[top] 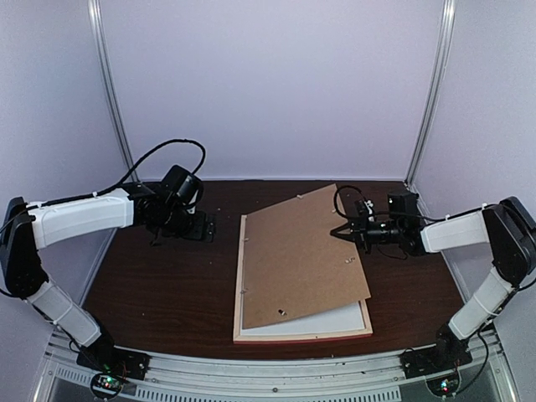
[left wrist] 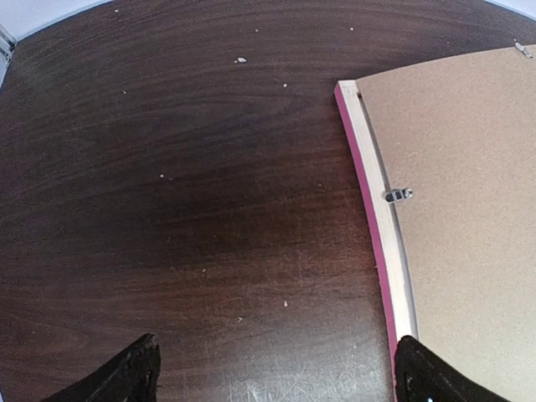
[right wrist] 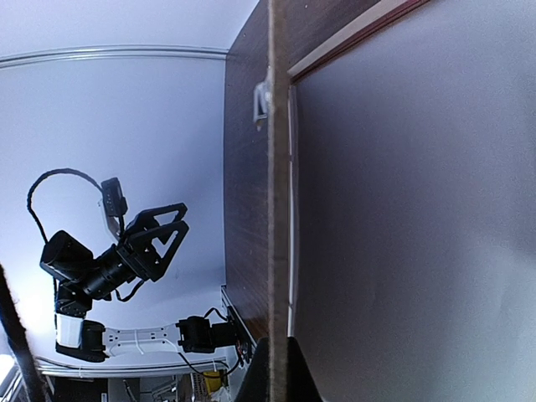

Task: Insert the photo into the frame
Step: Adjust the fastener on the backboard.

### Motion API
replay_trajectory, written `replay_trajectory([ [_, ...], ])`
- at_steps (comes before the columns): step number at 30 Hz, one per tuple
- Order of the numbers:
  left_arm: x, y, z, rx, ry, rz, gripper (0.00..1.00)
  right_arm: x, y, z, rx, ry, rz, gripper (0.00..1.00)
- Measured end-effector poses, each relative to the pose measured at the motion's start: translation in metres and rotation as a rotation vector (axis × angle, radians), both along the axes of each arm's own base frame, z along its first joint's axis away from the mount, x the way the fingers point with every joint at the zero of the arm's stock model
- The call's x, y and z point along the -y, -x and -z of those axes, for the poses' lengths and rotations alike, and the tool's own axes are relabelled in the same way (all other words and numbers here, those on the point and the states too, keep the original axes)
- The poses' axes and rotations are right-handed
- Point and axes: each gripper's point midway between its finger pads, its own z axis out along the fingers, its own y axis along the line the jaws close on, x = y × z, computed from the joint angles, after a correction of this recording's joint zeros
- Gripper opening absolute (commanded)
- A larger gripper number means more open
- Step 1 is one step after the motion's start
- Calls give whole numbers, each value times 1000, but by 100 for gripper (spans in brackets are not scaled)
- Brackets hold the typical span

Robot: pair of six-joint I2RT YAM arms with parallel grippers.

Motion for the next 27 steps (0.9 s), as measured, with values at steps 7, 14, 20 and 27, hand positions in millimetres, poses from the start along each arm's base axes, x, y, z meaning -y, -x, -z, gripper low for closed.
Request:
replay_trajectory([
  [7, 2, -1, 7, -16, -8, 4, 98, 3, 2, 7, -4, 13, 13, 0],
  [14, 4, -1, 17, -44, -18, 10, 98, 3, 4, 7, 3, 16, 19, 0],
  [20, 5, 0, 22, -58, -21, 14, 98, 1, 8, 10, 5, 13, 20, 0],
  [27, 5, 0, 24, -62, -22, 15, 98, 0, 10, 9, 1, 5, 21, 0],
])
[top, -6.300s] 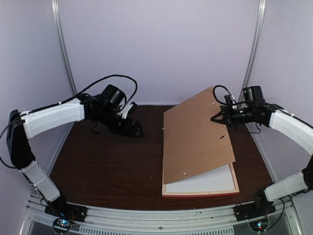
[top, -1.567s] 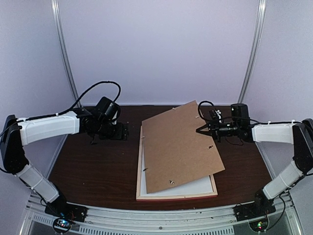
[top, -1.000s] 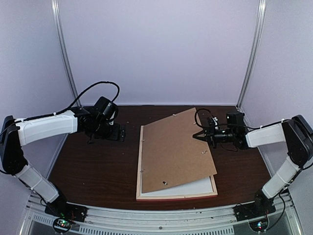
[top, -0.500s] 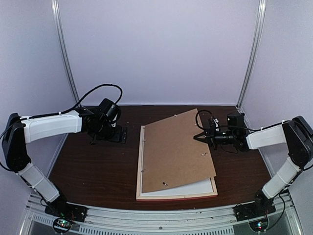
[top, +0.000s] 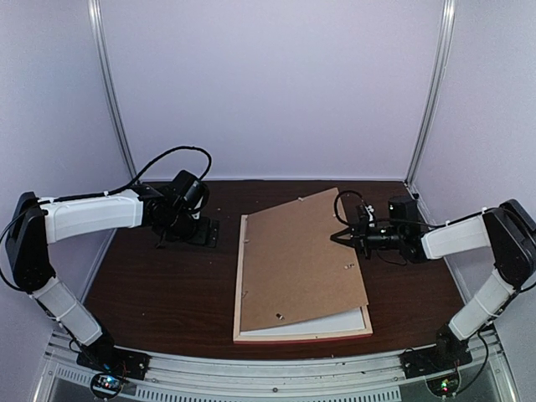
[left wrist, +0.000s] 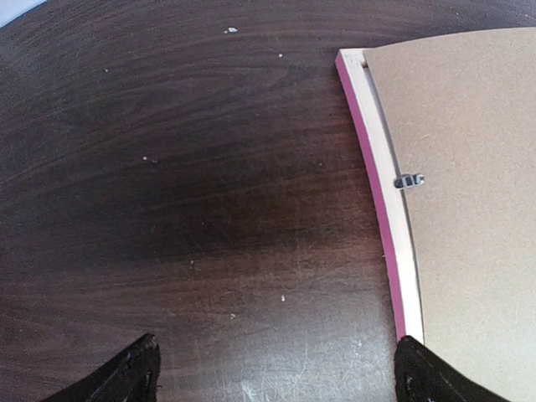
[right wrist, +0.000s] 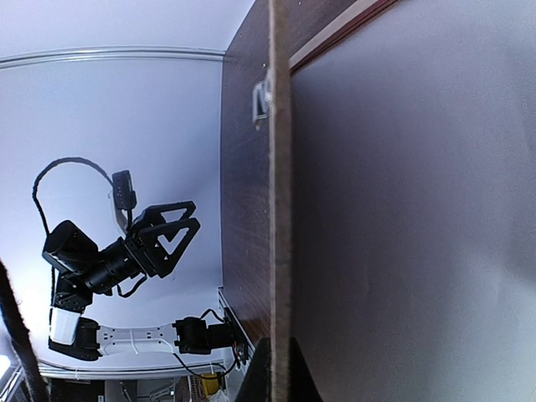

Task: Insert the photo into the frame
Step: Adjust the fastener on the backboard.

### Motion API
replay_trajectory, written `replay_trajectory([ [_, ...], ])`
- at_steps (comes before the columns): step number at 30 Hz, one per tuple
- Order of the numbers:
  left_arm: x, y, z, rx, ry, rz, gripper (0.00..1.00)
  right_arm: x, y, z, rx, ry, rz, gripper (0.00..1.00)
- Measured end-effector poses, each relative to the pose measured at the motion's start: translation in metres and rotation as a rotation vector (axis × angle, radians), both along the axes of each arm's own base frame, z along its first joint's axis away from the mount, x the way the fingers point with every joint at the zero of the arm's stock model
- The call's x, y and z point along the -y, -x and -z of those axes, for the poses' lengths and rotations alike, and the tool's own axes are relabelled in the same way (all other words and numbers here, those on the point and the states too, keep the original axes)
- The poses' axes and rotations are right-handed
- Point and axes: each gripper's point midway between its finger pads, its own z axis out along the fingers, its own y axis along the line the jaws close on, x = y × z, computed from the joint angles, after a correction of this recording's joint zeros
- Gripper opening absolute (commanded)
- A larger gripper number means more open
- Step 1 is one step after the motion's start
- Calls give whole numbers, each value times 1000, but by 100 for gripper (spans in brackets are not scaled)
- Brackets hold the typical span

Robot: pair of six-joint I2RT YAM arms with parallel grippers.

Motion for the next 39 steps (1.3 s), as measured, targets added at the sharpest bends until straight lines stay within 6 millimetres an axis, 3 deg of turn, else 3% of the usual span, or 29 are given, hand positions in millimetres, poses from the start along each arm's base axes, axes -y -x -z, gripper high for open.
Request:
replay_trajectory([
  [39, 4, 2, 12, -37, 1, 14, 98, 2, 10, 2, -14, 3, -5, 0],
])
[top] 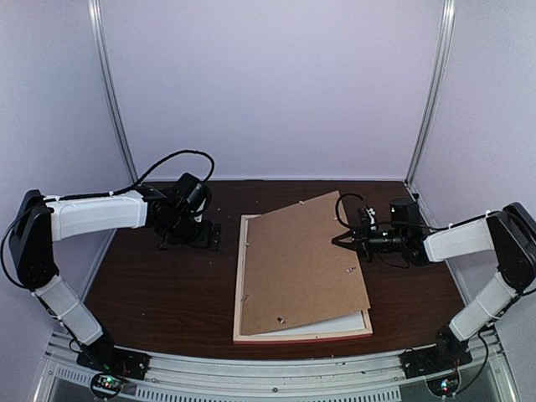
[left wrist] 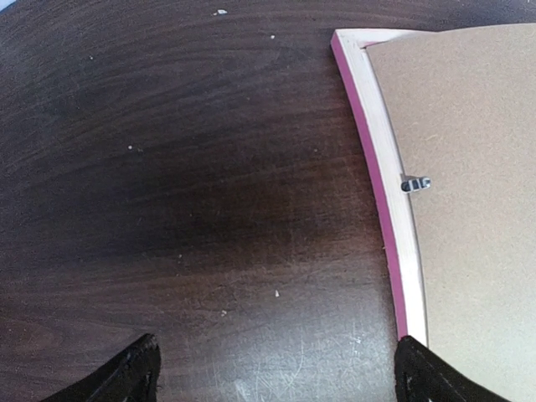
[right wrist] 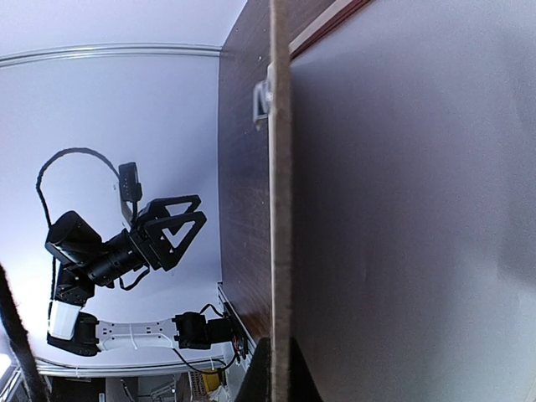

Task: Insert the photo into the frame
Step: Adjust the fastener on the backboard.

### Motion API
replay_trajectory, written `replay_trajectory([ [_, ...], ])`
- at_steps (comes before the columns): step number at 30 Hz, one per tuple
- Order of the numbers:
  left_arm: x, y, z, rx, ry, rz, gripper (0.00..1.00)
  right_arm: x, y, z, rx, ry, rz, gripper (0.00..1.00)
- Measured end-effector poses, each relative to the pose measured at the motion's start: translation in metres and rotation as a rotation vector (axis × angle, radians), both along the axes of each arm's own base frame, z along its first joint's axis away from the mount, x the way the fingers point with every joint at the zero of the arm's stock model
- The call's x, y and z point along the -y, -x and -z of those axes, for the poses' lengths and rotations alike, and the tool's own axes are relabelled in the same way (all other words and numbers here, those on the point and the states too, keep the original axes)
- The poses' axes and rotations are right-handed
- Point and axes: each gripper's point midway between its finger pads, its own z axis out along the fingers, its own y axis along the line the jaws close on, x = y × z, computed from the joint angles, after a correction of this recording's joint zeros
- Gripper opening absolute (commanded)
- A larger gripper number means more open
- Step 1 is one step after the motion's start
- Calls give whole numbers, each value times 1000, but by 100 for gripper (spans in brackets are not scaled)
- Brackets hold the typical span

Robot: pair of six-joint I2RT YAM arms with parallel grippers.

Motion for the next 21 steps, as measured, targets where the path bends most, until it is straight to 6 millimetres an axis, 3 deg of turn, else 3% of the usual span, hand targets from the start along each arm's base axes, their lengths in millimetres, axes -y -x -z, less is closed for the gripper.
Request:
replay_trajectory([
  [21, 9, 3, 19, -58, 12, 27, 98, -6, -4, 12, -13, -1, -38, 0],
])
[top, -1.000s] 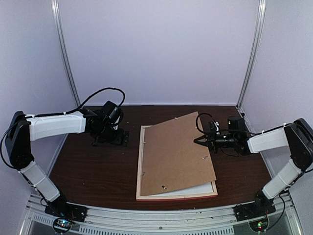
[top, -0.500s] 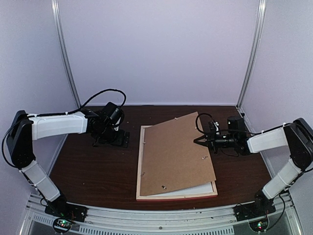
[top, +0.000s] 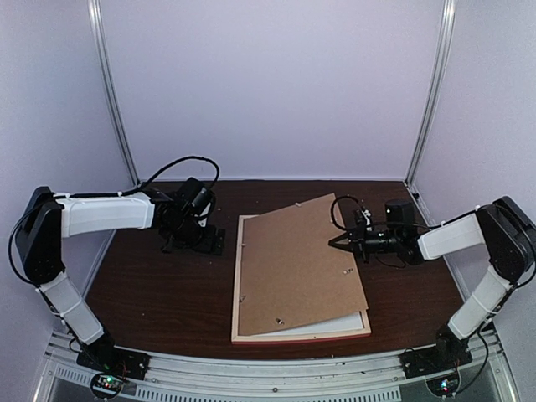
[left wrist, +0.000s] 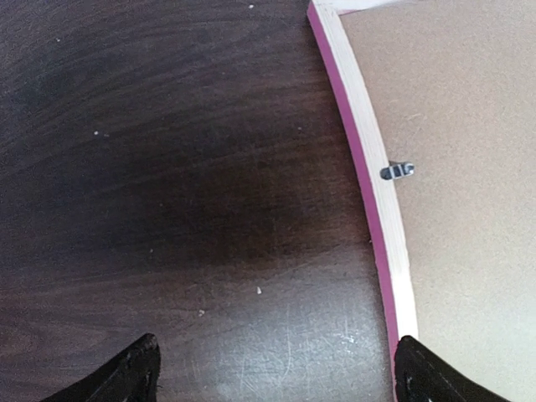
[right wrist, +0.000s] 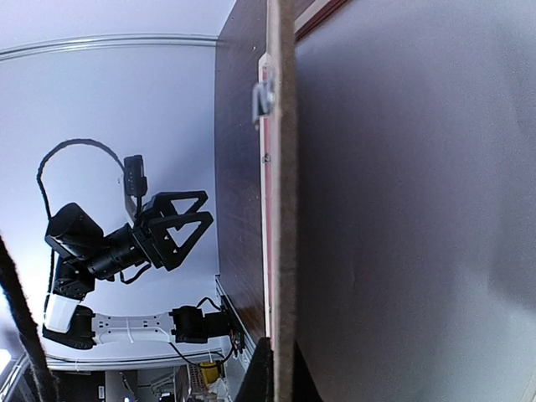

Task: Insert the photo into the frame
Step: Adjust the fastener on the backboard.

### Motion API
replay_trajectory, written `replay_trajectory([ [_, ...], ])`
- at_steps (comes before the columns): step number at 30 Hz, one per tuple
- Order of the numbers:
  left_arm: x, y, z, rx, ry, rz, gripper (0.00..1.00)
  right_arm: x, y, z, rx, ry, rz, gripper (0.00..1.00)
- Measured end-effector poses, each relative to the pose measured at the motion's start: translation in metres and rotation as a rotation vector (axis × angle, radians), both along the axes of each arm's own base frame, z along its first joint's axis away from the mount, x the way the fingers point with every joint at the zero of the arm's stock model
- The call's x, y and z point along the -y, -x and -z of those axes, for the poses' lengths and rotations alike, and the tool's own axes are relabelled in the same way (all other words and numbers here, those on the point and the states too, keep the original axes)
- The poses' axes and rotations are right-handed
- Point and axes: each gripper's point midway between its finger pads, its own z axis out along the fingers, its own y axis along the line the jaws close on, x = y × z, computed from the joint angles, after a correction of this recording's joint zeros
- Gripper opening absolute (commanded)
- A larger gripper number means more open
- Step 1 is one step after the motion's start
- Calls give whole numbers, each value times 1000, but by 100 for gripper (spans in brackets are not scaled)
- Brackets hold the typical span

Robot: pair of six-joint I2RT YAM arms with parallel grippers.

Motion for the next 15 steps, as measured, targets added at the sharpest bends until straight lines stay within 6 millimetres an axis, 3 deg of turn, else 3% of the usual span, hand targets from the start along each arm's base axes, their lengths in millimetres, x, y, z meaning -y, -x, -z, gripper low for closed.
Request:
replay_trajectory([
  [15, 58, -15, 25, -29, 142, 202, 98, -1, 0, 3, 1, 14, -19, 9],
])
